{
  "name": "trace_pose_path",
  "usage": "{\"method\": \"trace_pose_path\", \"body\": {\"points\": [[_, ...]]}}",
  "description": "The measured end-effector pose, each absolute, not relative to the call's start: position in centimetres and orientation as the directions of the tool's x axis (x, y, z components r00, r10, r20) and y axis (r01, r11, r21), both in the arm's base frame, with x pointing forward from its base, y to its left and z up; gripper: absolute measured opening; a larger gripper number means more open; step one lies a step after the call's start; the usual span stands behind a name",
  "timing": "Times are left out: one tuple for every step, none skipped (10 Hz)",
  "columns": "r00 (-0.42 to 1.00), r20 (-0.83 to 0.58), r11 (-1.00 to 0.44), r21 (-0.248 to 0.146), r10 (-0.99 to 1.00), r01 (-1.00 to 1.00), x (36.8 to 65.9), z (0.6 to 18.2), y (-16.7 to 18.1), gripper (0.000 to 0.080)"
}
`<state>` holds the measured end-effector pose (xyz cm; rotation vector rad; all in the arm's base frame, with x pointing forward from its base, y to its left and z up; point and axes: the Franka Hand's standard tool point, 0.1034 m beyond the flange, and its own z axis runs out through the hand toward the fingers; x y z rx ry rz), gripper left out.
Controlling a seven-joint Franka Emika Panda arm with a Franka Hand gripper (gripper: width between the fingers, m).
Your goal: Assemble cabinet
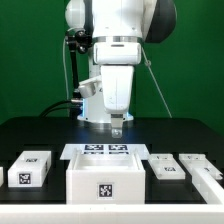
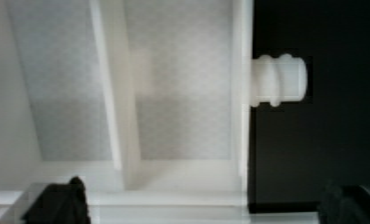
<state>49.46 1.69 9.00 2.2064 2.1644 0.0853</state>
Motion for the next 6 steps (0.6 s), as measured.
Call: {"method": "trace_pose_path", "body": {"points": [[0.016,0.004,-0.017,0.071,1.0,0.997,49.4,8.8,1.7,0.065],[0.018,0.004,-0.018,0.069,1.0,0.997,49.3,8.2,2.0,0.065],[0.017,0.008,-0.017,0.056,1.0,0.998,49.0,7.2,2.2,0.065],[0.018,0.011,-0.019,0.036,1.0,0.999,48.5,6.1,2.2,0.065],[0.022,0.013,-0.022,0.019,1.0,1.0,48.2,5.2,2.2,0.065],[0.023,0.016,-0.023,0.015,1.0,1.0,48.0,4.5,2.3,0.065]]}}
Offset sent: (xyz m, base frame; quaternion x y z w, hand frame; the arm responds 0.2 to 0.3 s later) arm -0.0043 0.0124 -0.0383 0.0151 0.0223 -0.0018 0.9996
